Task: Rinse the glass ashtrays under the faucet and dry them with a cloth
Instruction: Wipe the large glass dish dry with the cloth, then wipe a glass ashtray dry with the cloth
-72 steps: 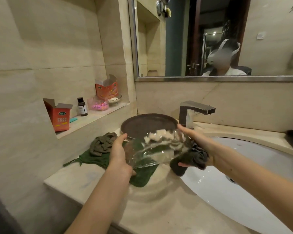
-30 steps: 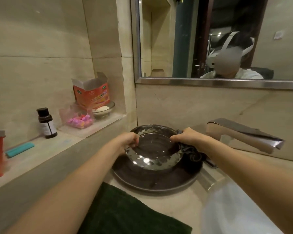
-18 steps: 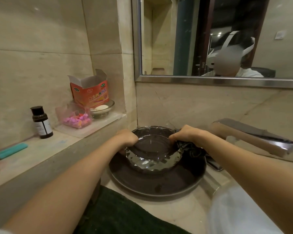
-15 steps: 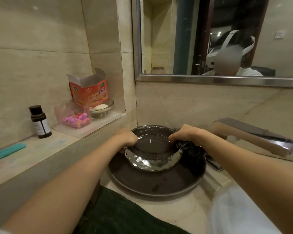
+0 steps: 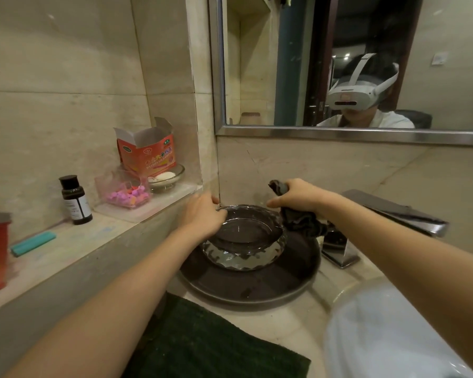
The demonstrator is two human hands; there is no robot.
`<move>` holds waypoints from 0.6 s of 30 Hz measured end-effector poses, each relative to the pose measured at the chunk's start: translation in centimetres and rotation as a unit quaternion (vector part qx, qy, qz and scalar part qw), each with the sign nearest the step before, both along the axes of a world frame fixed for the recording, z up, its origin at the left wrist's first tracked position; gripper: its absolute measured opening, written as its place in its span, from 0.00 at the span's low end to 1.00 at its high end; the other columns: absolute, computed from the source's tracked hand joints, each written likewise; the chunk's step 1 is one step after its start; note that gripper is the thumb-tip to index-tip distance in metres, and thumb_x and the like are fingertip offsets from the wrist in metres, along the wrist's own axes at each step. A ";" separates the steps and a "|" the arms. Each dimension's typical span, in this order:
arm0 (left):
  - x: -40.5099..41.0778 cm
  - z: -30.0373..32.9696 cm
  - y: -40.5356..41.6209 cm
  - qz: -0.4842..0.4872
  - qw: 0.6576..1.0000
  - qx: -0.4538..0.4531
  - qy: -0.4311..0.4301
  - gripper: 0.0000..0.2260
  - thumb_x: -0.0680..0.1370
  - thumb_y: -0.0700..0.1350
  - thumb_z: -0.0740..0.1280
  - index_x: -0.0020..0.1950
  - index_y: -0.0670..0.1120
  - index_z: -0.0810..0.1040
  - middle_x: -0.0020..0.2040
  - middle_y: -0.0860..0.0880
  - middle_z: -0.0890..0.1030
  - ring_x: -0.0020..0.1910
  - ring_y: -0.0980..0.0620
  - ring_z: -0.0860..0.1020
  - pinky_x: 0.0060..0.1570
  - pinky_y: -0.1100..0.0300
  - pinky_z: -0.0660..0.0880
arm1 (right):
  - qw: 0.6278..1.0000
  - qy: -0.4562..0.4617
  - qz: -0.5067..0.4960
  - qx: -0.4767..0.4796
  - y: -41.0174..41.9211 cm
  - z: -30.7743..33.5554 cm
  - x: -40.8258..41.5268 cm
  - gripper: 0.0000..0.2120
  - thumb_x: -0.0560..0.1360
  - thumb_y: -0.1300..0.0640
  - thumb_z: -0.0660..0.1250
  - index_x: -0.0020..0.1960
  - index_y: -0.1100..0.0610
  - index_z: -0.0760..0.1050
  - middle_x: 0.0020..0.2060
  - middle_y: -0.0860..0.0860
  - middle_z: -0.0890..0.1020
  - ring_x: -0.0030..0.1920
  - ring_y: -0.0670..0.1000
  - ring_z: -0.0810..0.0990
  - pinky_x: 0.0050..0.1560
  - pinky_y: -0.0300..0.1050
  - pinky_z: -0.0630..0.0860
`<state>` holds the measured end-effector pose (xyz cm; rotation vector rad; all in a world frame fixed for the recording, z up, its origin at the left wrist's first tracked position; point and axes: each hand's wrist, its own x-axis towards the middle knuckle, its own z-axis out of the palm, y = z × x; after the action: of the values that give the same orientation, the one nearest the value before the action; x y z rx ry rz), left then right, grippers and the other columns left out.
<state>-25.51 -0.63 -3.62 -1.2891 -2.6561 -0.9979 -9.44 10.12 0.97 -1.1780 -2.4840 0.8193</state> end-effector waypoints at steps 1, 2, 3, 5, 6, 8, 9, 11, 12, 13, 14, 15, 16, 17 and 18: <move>0.9 0.6 -0.6 -0.023 1.000 0.020 -0.002 0.12 0.76 0.46 0.67 0.58 0.46 0.76 0.58 0.47 0.76 0.57 0.48 0.74 0.51 0.59 0.70 | 1.000 0.015 0.007 0.013 -0.7 -0.1 0.4 0.23 0.73 0.49 0.68 0.62 0.61 0.69 0.54 0.57 0.77 0.53 0.55 0.76 0.55 0.47 0.73; 1.9 1.1 -1.2 -0.046 0.998 0.035 -0.007 0.12 0.76 0.45 0.66 0.59 0.46 0.76 0.58 0.47 0.76 0.56 0.49 0.75 0.49 0.60 0.69 | 0.999 0.036 0.008 0.021 -1.4 -0.2 0.8 0.22 0.74 0.50 0.68 0.63 0.60 0.68 0.55 0.56 0.76 0.53 0.55 0.76 0.55 0.48 0.74; 3.0 1.5 -1.8 -0.066 0.997 0.049 -0.011 0.12 0.76 0.45 0.67 0.59 0.46 0.76 0.58 0.48 0.77 0.55 0.50 0.75 0.49 0.61 0.69 | 0.998 0.063 0.007 0.019 -2.2 -0.2 1.4 0.22 0.74 0.51 0.67 0.63 0.59 0.67 0.54 0.56 0.76 0.53 0.55 0.76 0.55 0.48 0.74; 5.1 1.9 -3.2 -0.095 0.992 0.074 -0.029 0.11 0.76 0.45 0.67 0.58 0.46 0.76 0.56 0.49 0.78 0.52 0.52 0.75 0.50 0.61 0.70 | 0.993 0.121 -0.008 -0.003 -3.9 -0.3 3.1 0.19 0.76 0.52 0.65 0.62 0.58 0.65 0.53 0.56 0.77 0.52 0.55 0.77 0.54 0.50 0.76; 6.3 2.0 -3.9 -0.108 0.990 0.081 -0.050 0.11 0.76 0.45 0.67 0.58 0.46 0.76 0.55 0.49 0.78 0.52 0.53 0.75 0.51 0.61 0.71 | 0.988 0.151 -0.023 -0.020 -4.7 -0.5 4.2 0.16 0.76 0.53 0.64 0.60 0.58 0.64 0.52 0.57 0.78 0.51 0.56 0.78 0.54 0.52 0.76; 9.0 1.7 -5.1 -0.134 0.982 0.091 -0.095 0.11 0.76 0.47 0.67 0.58 0.46 0.76 0.54 0.49 0.79 0.53 0.53 0.76 0.55 0.59 0.72 | 0.976 0.205 -0.063 -0.037 -6.7 -1.0 6.8 0.12 0.77 0.53 0.63 0.55 0.58 0.65 0.50 0.58 0.78 0.50 0.57 0.78 0.53 0.55 0.75; 10.5 1.4 -5.6 -0.147 0.978 0.095 -0.112 0.12 0.77 0.49 0.67 0.58 0.46 0.76 0.54 0.49 0.79 0.54 0.53 0.76 0.56 0.58 0.72 | 0.970 0.226 -0.083 -0.040 -7.8 -1.4 8.2 0.11 0.77 0.54 0.62 0.54 0.58 0.65 0.49 0.58 0.78 0.49 0.57 0.78 0.53 0.55 0.75; 13.7 0.7 -6.6 -0.177 0.970 0.097 -0.137 0.14 0.78 0.52 0.65 0.59 0.47 0.75 0.55 0.51 0.78 0.54 0.54 0.75 0.55 0.60 0.71 | 0.954 0.273 -0.096 -0.070 -10.3 -2.2 11.0 0.09 0.77 0.56 0.61 0.55 0.58 0.65 0.45 0.59 0.79 0.43 0.58 0.79 0.48 0.56 0.76; 15.4 0.4 -7.1 -0.191 0.966 0.096 -0.149 0.14 0.78 0.53 0.63 0.60 0.47 0.75 0.55 0.51 0.78 0.54 0.55 0.74 0.54 0.61 0.70 | 0.947 0.296 -0.091 -0.090 -11.5 -2.6 12.3 0.09 0.78 0.57 0.60 0.56 0.58 0.64 0.41 0.59 0.79 0.39 0.58 0.78 0.43 0.55 0.76; 17.0 0.1 -7.5 -0.205 0.961 0.093 -0.160 0.15 0.79 0.53 0.62 0.61 0.46 0.74 0.56 0.51 0.77 0.54 0.55 0.74 0.53 0.61 0.69 | 0.941 0.312 -0.083 -0.103 -12.8 -2.8 13.6 0.08 0.79 0.58 0.59 0.56 0.57 0.63 0.37 0.58 0.78 0.35 0.58 0.78 0.39 0.55 0.76; 18.6 -0.2 -7.9 -0.220 0.957 0.092 -0.164 0.15 0.79 0.53 0.62 0.61 0.46 0.73 0.57 0.50 0.77 0.54 0.55 0.74 0.53 0.61 0.69 | 0.939 0.319 -0.076 -0.103 -13.8 -2.9 14.8 0.08 0.79 0.59 0.58 0.57 0.56 0.63 0.35 0.57 0.78 0.33 0.57 0.78 0.36 0.54 0.77; 20.1 -0.4 -8.3 -0.234 0.955 0.091 -0.160 0.16 0.79 0.53 0.61 0.62 0.46 0.73 0.58 0.50 0.77 0.56 0.54 0.74 0.54 0.61 0.70 | 0.941 0.318 -0.070 -0.092 -14.8 -3.0 16.0 0.08 0.80 0.59 0.58 0.57 0.56 0.63 0.35 0.55 0.78 0.32 0.56 0.79 0.36 0.53 0.77; 21.7 -0.7 -8.8 -0.247 0.953 0.090 -0.152 0.16 0.79 0.53 0.61 0.62 0.46 0.73 0.58 0.50 0.77 0.57 0.54 0.74 0.55 0.61 0.70 | 0.944 0.312 -0.067 -0.079 -15.6 -3.1 17.3 0.08 0.80 0.59 0.58 0.58 0.55 0.63 0.37 0.54 0.79 0.31 0.53 0.80 0.36 0.52 0.78; 23.2 -0.8 -9.2 -0.259 0.951 0.090 -0.146 0.15 0.80 0.53 0.60 0.62 0.46 0.73 0.58 0.51 0.77 0.57 0.54 0.74 0.55 0.61 0.69 | 0.948 0.305 -0.066 -0.067 -16.2 -3.2 18.6 0.08 0.80 0.59 0.58 0.58 0.54 0.63 0.38 0.54 0.79 0.30 0.51 0.80 0.36 0.50 0.78; 24.6 -1.0 -9.5 -0.271 0.948 0.090 -0.141 0.14 0.80 0.53 0.60 0.62 0.47 0.73 0.58 0.51 0.77 0.57 0.55 0.74 0.55 0.62 0.69 | 0.950 0.299 -0.069 -0.060 -16.8 -3.3 20.1 0.07 0.80 0.59 0.57 0.57 0.53 0.64 0.37 0.54 0.79 0.30 0.49 0.80 0.35 0.49 0.78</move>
<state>-0.88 -10.15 -4.59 -2.0190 -2.3431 -1.5480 10.64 -6.68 -2.33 -0.9434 -1.8613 1.1044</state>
